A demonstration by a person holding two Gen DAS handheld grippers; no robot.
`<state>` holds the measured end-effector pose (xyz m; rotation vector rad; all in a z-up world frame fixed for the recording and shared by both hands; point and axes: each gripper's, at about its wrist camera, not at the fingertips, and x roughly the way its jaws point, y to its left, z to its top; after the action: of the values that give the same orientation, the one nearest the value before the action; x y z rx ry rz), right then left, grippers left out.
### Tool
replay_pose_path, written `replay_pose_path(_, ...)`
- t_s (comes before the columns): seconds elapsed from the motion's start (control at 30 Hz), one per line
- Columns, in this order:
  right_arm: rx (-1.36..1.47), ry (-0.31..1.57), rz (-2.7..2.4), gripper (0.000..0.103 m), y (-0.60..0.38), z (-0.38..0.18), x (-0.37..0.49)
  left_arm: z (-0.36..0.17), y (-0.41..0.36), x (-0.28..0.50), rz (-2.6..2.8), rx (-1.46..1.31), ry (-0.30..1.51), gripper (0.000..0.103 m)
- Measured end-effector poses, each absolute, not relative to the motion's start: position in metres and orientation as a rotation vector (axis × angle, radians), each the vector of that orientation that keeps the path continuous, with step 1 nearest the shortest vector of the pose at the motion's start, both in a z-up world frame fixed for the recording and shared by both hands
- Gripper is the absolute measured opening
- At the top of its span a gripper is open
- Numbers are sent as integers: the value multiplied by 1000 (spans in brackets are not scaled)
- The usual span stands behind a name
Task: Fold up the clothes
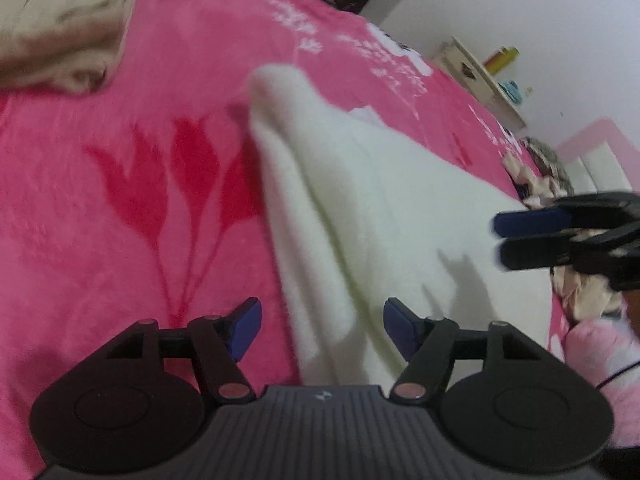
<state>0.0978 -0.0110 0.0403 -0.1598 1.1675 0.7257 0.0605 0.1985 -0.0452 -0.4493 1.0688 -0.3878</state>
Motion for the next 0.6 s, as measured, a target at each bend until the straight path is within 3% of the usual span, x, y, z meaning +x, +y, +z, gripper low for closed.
replay_pose_path(0.23,-79,1170,702,42,12,21,122,-49,198,61,-386,-483,968,69)
replay_pose_path(0.6,114,1209,614,42,-7,17,142,-71,202,82,-467,-627,976,71)
